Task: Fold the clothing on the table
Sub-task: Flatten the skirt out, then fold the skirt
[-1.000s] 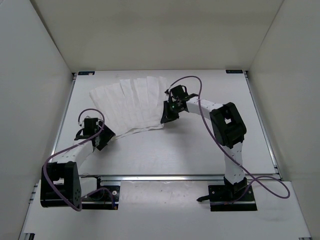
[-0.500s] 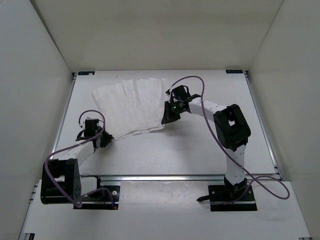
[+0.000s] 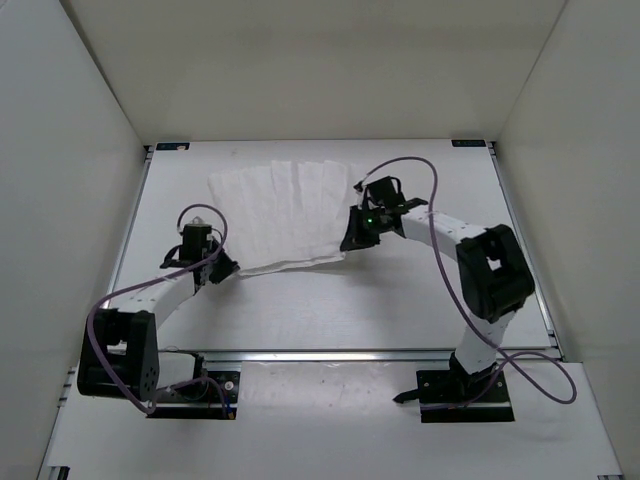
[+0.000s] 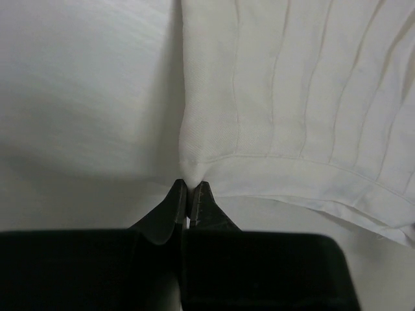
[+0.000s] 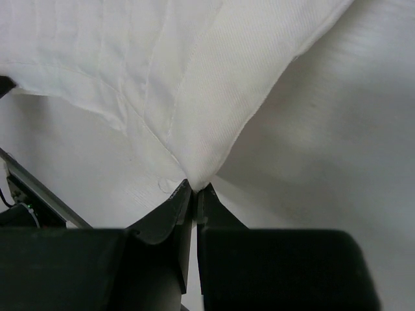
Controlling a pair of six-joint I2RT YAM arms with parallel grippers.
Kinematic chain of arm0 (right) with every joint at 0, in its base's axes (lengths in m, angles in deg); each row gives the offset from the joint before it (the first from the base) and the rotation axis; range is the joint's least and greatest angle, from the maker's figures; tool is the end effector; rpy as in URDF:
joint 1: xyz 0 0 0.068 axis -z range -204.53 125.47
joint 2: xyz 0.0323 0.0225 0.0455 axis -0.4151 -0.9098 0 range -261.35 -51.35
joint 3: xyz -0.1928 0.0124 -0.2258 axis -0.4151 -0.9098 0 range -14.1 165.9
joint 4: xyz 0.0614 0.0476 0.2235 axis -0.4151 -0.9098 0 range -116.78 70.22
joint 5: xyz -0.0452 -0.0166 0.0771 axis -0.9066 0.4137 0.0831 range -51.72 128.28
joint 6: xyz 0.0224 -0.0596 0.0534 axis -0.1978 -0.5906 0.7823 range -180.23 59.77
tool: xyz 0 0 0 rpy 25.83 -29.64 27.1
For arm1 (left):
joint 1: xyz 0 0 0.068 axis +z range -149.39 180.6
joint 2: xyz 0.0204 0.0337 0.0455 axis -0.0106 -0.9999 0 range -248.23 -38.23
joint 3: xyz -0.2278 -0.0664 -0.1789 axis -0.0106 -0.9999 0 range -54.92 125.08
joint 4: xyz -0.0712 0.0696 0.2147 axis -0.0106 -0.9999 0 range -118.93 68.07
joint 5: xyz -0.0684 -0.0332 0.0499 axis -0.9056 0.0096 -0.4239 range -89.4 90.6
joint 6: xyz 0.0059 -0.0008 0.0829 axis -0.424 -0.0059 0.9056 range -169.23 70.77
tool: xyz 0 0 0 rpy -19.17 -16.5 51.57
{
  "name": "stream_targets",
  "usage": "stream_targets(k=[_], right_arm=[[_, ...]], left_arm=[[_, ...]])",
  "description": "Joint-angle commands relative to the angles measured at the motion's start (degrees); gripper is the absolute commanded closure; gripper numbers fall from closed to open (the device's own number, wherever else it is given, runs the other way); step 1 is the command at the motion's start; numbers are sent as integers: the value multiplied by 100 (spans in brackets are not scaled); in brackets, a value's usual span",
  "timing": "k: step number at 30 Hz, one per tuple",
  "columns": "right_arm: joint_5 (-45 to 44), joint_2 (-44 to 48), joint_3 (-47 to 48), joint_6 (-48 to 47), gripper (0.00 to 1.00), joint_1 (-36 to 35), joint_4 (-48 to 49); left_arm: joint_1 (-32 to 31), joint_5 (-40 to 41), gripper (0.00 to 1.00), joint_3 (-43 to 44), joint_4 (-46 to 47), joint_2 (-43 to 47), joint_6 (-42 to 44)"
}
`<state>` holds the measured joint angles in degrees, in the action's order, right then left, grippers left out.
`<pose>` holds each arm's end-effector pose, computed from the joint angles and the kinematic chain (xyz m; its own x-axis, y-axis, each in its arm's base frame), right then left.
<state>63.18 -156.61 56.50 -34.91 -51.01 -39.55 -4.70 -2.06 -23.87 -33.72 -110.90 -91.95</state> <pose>0.3364 0.2018 0.2039 -0.9248 -0.0275 -0.3794 -0.2526 0.7902 0.5583 0.2231 -0.0241 0.1717 -0.6687 -0.6184 -0.4129 -0.4541 0.7793 -0.4318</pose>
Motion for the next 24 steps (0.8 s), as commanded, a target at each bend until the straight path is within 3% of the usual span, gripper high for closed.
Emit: stream_targets(k=[1, 9, 15, 19, 24], right_arm=[[-389, 1047, -581, 148, 100, 318, 157], [-610, 2806, -2189, 210, 100, 1038, -176], [-618, 3975, -3280, 289, 100, 1119, -579], [-444, 5003, -4132, 552, 100, 1083, -528], [-355, 5576, -4258, 422, 100, 1346, -792]], left_arm=[[-348, -367, 100, 630, -103, -142, 431], [-1183, -693, 100, 1070, -315, -372, 580], [-1754, -754, 100, 1061, -894, -126, 659], [-2386, -149, 100, 1097, -1404, 505, 555], [-2405, 71, 100, 693, -1764, 1744, 265]])
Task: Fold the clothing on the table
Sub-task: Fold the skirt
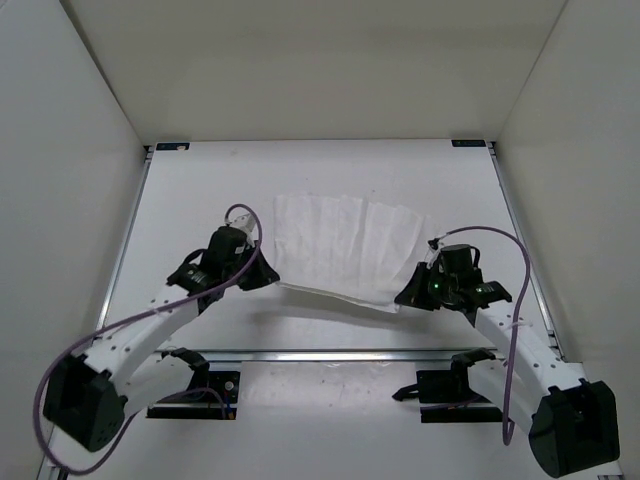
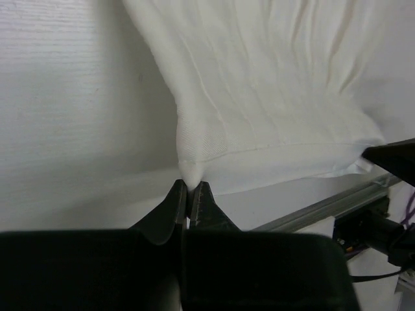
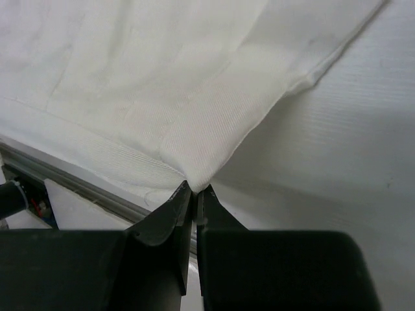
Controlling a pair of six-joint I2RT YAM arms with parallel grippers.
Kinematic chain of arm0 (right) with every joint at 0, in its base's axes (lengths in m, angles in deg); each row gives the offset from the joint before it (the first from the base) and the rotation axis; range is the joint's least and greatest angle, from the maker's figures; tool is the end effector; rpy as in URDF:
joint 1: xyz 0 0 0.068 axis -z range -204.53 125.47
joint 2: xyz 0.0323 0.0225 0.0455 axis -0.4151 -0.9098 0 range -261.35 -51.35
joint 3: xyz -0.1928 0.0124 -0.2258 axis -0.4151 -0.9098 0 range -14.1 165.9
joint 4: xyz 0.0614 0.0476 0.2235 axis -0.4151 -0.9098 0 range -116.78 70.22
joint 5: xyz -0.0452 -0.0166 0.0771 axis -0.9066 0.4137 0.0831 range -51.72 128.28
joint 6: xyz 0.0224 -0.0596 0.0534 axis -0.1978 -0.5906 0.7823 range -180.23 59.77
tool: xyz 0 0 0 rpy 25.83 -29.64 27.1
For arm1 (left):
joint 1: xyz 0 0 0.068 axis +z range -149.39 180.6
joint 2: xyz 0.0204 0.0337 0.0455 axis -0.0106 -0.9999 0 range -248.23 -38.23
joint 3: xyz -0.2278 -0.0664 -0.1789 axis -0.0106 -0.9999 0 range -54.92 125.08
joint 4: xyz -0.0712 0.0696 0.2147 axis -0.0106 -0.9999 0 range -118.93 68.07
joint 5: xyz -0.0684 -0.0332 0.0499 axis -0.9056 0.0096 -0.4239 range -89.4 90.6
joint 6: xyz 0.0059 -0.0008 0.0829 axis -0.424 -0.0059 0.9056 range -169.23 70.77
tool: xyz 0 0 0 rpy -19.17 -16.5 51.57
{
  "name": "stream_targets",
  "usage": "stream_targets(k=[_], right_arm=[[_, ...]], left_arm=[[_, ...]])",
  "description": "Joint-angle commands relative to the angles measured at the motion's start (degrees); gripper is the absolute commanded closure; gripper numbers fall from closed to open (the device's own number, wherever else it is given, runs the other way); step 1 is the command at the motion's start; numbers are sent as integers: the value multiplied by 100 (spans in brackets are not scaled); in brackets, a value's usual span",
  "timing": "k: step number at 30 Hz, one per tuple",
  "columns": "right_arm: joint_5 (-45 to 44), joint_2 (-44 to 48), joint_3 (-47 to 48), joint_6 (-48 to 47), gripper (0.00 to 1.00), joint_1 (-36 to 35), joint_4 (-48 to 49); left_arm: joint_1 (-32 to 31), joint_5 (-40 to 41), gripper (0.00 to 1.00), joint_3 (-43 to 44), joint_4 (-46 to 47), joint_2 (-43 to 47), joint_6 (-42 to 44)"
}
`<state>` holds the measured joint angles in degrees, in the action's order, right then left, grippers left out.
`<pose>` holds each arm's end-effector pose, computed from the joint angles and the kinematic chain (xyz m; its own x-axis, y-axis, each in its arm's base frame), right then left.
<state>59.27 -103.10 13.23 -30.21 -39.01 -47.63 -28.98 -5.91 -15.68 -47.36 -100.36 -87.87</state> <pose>0.1400 0.0631 0.1929 -0.8861 0.2534 -0.3882 -0.0030 0.8342 0.5514 0.1756 -0.1091 0.2303 -0.8545 -0.2282 -0.4667 0.0290 0.8760 -0.4814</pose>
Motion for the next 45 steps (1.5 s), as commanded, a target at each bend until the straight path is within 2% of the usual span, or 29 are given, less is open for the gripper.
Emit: stream_targets(k=[1, 4, 10, 14, 19, 20, 21, 22, 23, 24, 25, 27, 28, 30, 32, 34, 36, 39, 43, 44, 45], right_arm=[[141, 270, 114, -206, 100, 217, -9], [98, 96, 403, -400, 100, 104, -114], [-148, -467, 1290, -559, 100, -29, 78], [-8, -1423, 2519, -892, 100, 331, 236], [-253, -3170, 4226, -1078, 100, 472, 378], [-219, -3601, 4550, -921, 100, 568, 430], [-149, -3962, 4814, -849, 93, 682, 439], [-61, -4157, 4904, -823, 81, 718, 404], [-17, -4429, 5035, -796, 70, 788, 421], [-77, -4588, 5089, -770, 53, 806, 456], [-113, -4686, 5106, -735, 39, 789, 509], [-218, -4835, 5220, -691, 27, 850, 501], [-184, -4862, 5221, -656, 24, 850, 466], [-314, -4802, 5204, -673, 24, 815, 570], [-411, -4722, 5029, -769, 24, 719, 640], [-255, -4643, 4800, -840, 25, 675, 764], [-349, -4599, 4747, -788, 26, 692, 677], [-708, -4546, 4817, -639, 30, 736, 195], [-719, -4021, 3792, -436, 28, 911, 324], [-728, -3975, 3632, -410, 27, 929, 429], [-798, -3783, 3360, -331, 26, 947, 535]], left_arm=[[23, 587, 100, -171, -462, 972, -118], [285, 588, 100, -251, -655, 1256, -92], [224, 641, 100, 494, -551, 748, 373], [716, 571, 100, 1435, -455, -139, 900], [989, 510, 100, 3392, -366, -1897, 1446], [1016, 449, 81, 3640, -410, -2491, 1438], [1025, 361, 67, 4156, -480, -3080, 1437], [1042, 308, 28, 4675, -602, -3573, 1481], [1034, 342, 1, 4906, -743, -3830, 1551], [964, 430, 1, 5265, -770, -4216, 1691], [981, 587, 2, 5608, -927, -4516, 1727], [929, 607, 1, 5989, -1112, -4781, 1824], [998, 641, 1, 6077, -1226, -4878, 1789], [1156, 572, 1, 5815, -1001, -4748, 1745], [1349, 484, 2, 5167, -693, -4458, 1736], [1481, 465, 1, 4936, -621, -4195, 1727], [1561, 457, 6, 4847, -665, -4097, 1815], [1657, 421, 8, 4768, -648, -3992, 1947], [1640, 292, 11, 4724, -490, -4043, 2166], [1649, 81, 13, 4750, -393, -4070, 2245], [1640, 35, 30, 4785, -288, -4149, 2307]])
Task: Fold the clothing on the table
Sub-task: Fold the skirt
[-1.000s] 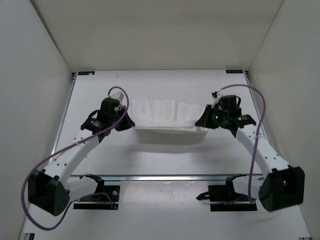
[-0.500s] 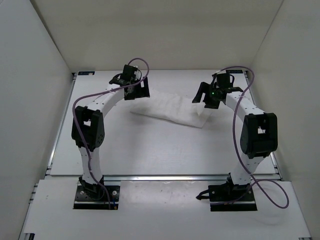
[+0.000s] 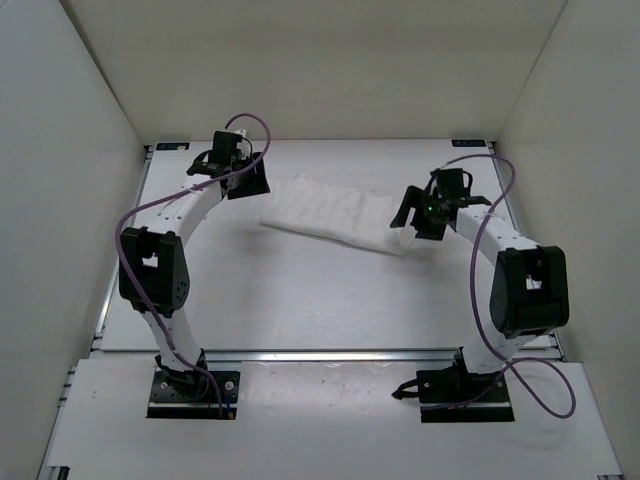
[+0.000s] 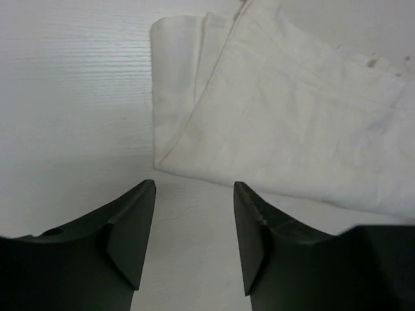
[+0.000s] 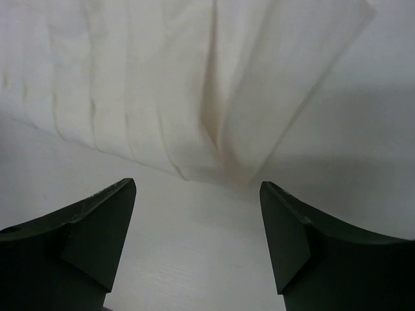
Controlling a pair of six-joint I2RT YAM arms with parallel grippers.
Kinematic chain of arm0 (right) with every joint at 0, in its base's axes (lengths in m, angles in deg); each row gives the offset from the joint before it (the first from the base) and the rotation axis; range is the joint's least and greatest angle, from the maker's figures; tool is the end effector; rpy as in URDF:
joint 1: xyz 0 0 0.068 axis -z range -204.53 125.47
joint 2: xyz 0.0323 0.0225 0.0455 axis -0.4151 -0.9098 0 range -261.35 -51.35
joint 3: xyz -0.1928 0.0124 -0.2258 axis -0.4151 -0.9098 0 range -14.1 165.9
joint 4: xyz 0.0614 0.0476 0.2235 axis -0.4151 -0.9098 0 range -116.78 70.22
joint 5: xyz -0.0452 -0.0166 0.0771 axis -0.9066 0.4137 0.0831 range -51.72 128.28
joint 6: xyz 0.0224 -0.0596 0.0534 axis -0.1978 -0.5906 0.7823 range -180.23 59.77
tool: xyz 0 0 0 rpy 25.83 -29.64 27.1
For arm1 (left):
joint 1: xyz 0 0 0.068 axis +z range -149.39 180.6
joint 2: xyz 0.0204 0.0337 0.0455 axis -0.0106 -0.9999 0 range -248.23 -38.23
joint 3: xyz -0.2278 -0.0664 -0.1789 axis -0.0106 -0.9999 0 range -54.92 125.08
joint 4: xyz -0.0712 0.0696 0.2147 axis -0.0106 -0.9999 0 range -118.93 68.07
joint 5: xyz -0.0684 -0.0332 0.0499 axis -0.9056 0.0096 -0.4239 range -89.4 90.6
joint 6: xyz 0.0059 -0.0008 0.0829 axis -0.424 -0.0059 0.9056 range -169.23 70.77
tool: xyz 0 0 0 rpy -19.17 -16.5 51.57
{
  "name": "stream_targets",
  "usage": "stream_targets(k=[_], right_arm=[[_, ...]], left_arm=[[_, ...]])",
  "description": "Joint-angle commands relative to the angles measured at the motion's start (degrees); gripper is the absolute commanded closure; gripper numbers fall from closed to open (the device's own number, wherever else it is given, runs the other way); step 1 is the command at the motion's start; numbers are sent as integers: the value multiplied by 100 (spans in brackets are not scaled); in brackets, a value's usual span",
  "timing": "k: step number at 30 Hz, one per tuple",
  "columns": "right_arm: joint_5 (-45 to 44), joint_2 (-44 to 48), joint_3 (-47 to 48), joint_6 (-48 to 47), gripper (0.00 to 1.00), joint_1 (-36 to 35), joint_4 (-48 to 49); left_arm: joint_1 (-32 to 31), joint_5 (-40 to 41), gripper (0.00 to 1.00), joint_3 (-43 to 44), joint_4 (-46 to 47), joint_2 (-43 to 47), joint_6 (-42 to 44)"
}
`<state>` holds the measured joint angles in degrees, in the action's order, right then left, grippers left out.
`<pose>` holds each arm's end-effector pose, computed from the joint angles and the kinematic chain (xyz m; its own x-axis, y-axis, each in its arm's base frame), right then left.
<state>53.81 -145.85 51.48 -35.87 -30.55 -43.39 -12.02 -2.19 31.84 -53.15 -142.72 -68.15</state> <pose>0.3464 0.0562 0.2345 -0.8276 0.3122 -0.4666 0.0857 0.8917 0.4445 0.4040 -0.0941 0.2736 -0.7769 -0.1577 -0.6095 -0.0024 0.9688 -0.2476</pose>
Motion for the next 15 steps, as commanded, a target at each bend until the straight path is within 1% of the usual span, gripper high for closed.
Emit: stream_targets(k=[1, 2, 3, 4, 5, 9, 11, 12, 14, 15], right_arm=[[-243, 537, -720, 314, 24, 127, 138], [-287, 599, -870, 411, 19, 162, 295], [-270, 547, -889, 481, 18, 163, 305], [-261, 503, -924, 482, 19, 189, 314], [-278, 372, -863, 534, 18, 154, 209], [-419, 2, -634, 499, 17, -4, 287], [-533, -234, -355, 517, 16, -136, 410], [-664, -270, -214, 526, 16, -180, 341], [-840, -577, 207, 535, 15, -241, 192], [-763, -665, 305, 543, 15, -233, 173]], left_arm=[[-108, -363, 42, 60, 353, 8, 336], [-135, -363, 66, 121, 371, -97, 336], [-170, -363, 89, 183, 432, -168, 353], [-205, -363, 100, 192, 520, -299, 336], [-258, -354, 100, 218, 564, -396, 440], [-408, 5, 100, 245, 617, -643, 415], [-338, -3, 100, 210, 670, -739, 319], [-268, -142, 100, 192, 688, -783, 327], [-171, -64, 100, 174, 714, -836, 283], [-92, -73, 100, 174, 731, -880, 301]])
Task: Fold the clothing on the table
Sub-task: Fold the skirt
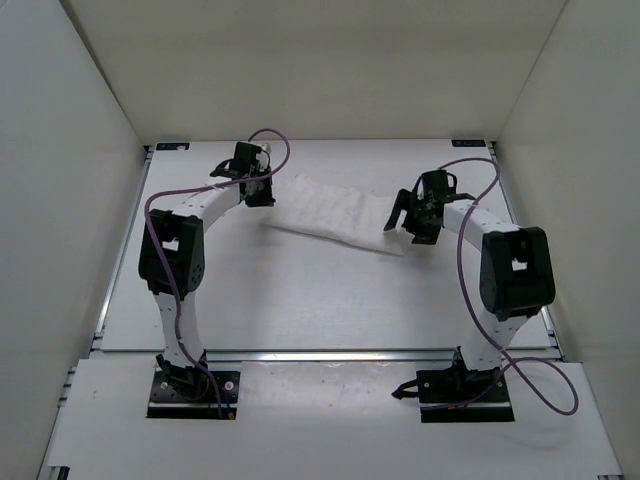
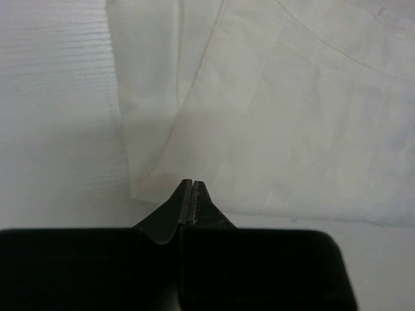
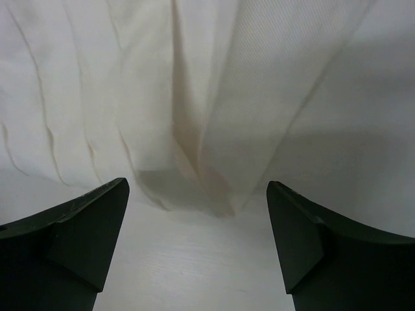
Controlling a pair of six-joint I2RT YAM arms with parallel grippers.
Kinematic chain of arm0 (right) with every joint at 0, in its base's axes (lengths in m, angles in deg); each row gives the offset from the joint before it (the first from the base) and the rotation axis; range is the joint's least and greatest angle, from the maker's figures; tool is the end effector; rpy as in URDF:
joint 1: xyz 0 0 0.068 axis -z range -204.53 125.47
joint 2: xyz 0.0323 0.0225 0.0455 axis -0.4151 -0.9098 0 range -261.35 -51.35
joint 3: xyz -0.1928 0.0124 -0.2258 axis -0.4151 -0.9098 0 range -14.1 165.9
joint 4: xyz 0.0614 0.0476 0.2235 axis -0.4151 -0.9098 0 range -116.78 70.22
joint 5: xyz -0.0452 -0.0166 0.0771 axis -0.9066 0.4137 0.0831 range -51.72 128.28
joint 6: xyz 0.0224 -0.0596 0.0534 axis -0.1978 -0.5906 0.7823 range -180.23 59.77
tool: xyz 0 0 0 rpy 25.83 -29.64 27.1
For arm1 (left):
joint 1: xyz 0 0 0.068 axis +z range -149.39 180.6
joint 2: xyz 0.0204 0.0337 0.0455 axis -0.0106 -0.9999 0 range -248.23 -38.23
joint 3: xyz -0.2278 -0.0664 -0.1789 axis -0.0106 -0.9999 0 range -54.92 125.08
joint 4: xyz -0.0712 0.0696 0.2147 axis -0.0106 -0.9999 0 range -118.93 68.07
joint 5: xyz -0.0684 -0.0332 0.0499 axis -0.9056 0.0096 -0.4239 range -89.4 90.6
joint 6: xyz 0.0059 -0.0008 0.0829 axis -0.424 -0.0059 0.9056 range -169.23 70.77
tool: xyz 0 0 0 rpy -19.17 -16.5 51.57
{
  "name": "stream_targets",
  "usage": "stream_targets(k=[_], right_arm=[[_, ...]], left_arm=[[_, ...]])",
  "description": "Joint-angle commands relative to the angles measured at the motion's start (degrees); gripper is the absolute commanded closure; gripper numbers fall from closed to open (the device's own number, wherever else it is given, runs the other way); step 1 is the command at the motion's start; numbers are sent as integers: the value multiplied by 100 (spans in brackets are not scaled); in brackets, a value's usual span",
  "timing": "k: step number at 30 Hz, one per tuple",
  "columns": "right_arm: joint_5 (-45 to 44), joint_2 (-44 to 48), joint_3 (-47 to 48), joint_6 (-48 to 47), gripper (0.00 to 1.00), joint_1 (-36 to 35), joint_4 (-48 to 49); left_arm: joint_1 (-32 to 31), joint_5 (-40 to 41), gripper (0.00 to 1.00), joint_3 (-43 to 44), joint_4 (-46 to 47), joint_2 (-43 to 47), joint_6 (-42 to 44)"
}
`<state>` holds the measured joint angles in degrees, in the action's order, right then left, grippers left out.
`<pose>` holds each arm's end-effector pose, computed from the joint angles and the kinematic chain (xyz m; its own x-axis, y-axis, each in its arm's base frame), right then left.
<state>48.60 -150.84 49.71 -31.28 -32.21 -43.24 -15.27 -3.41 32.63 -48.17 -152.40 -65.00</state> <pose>0.3496 0.0604 0.1953 -0.8522 0.3654 -0.3745 0.2168 0.8980 0.3829 0.4304 -0.1276 0.2163 -0.8230 -0.0477 -0.5661 0.0935 0.9715 -0.2177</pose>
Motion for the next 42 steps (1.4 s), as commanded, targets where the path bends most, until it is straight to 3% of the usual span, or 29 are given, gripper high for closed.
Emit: stream_targets(k=[1, 8, 15, 18, 20, 22, 38, 42], right_arm=[[-207, -325, 579, 93, 15, -67, 132], [-496, -827, 1124, 137, 23, -172, -272], [-742, -1187, 1581, -3, 42, -313, -756], [-752, -1301, 1722, -39, 58, -348, -844], [-664, -1372, 1749, -30, 85, -295, -853], [-620, -1425, 1819, -47, 98, -252, -853], [-401, -1047, 2319, -679, 100, -128, -1072], [-365, -959, 2609, -820, 100, -163, -1222]], left_arm=[[234, 6, 100, 148, 190, 36, 30], [225, -179, 100, 351, 119, -246, 277], [129, -65, 100, 605, -109, -615, 171], [94, 128, 100, 614, -241, -624, 154], [111, 155, 100, 588, -399, -659, 162], [137, 216, 100, 562, -461, -668, 66], [-881, 514, 100, -18, -1005, -598, -435], [-1048, 595, 100, -597, -840, -335, -681]])
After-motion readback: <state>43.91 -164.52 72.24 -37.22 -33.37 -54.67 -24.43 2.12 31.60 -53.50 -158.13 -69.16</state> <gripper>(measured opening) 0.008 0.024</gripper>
